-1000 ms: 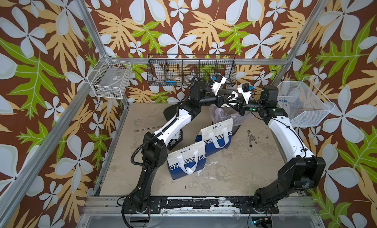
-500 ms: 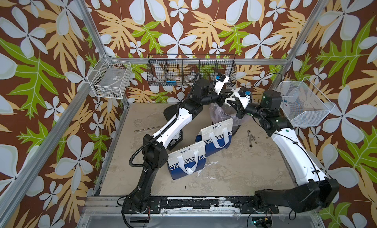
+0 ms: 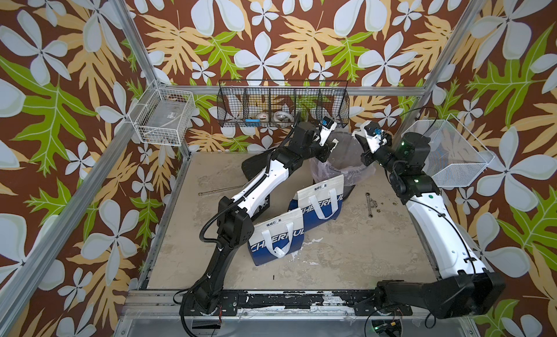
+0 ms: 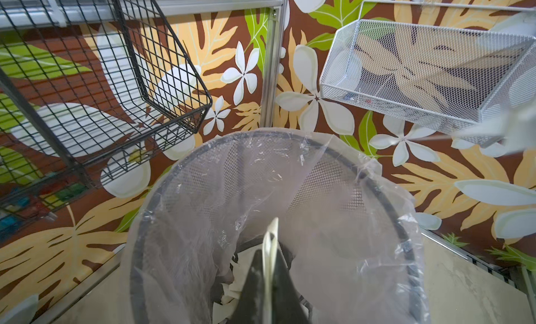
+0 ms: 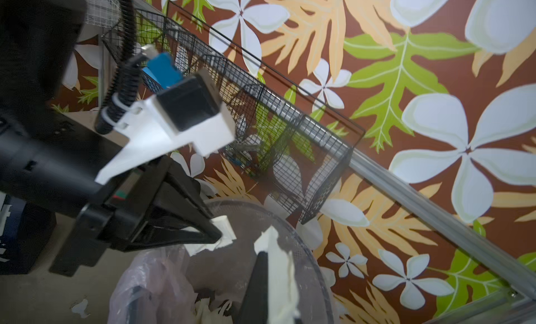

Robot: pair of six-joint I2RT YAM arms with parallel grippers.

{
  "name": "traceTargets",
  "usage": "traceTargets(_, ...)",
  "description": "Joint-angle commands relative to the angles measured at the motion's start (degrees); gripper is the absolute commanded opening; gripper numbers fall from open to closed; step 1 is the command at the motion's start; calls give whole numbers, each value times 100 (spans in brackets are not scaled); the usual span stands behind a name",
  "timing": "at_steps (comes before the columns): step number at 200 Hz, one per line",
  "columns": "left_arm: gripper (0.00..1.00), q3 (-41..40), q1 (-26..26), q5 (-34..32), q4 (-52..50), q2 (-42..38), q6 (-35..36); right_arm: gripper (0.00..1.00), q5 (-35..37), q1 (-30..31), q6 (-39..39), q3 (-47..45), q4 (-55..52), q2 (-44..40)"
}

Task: Shred takeout receipts and throw away
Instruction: Shred the takeout receipt, then place the takeout receipt in the trash bin.

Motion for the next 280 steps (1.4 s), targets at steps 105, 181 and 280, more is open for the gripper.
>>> traceTargets(105,77,-93,30,608,84,-338,491,51,-1742,-236,659,765,-1502,1235)
traceTargets(181,66,-779,34,861,234,-962,1436,53,-2905,-230,429,473,-1455,697)
traceTargets(280,38,-782,88,2406,-590,-1021,2275,54,-3025,-233,102,436,-1411,638)
